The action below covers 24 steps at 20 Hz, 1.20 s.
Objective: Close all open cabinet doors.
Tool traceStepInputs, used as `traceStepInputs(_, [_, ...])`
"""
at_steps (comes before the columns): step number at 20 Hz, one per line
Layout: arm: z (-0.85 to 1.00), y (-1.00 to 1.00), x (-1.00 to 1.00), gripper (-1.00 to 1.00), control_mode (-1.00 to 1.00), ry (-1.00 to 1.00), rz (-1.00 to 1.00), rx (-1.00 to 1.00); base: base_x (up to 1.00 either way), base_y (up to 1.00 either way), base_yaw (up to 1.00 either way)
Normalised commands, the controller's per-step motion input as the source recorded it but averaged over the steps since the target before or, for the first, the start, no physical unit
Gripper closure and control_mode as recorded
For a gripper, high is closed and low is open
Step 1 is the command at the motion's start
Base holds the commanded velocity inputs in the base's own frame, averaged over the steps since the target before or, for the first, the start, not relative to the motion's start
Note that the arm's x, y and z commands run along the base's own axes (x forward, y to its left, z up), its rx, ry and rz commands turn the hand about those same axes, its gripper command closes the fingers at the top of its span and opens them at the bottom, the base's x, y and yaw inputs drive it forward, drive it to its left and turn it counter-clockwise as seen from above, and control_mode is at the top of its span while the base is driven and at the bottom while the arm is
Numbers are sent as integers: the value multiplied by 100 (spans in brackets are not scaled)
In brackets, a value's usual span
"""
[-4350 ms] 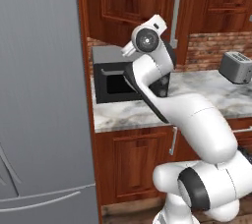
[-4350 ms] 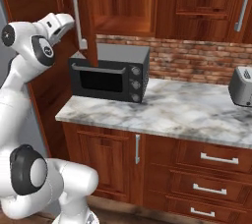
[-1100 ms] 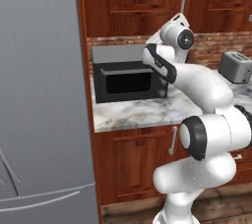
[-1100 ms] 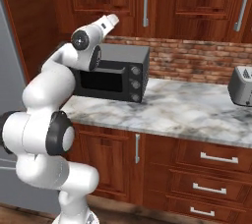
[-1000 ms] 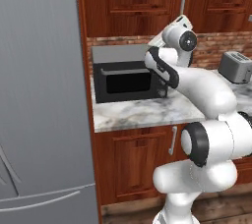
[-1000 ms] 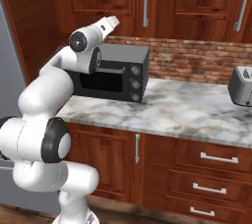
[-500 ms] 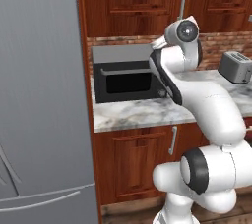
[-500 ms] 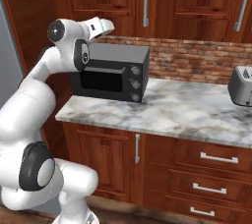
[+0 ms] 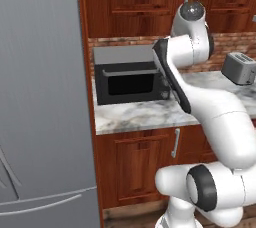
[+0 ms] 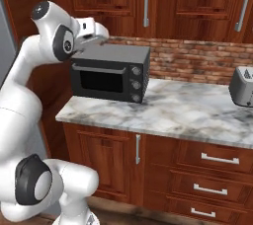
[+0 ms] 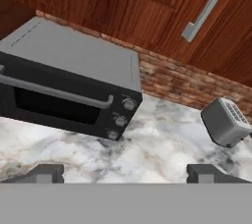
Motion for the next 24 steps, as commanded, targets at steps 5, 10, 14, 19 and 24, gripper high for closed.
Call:
traceStepInputs(5, [-20, 0, -62, -100, -100, 28, -11, 13, 0, 0, 0])
traceStepInputs(10, [-23, 0, -62, -100, -100, 27, -10, 12, 0, 0, 0])
traceStepInputs(14, [-23, 0, -58, -100, -100, 26, -9, 11, 0, 0, 0])
traceStepInputs(19, [-20, 0, -61, -100, -100, 26, -10, 12, 0, 0, 0])
traceStepInputs(24, [-26, 0, -59, -100, -100, 25, -11, 9, 0, 0, 0])
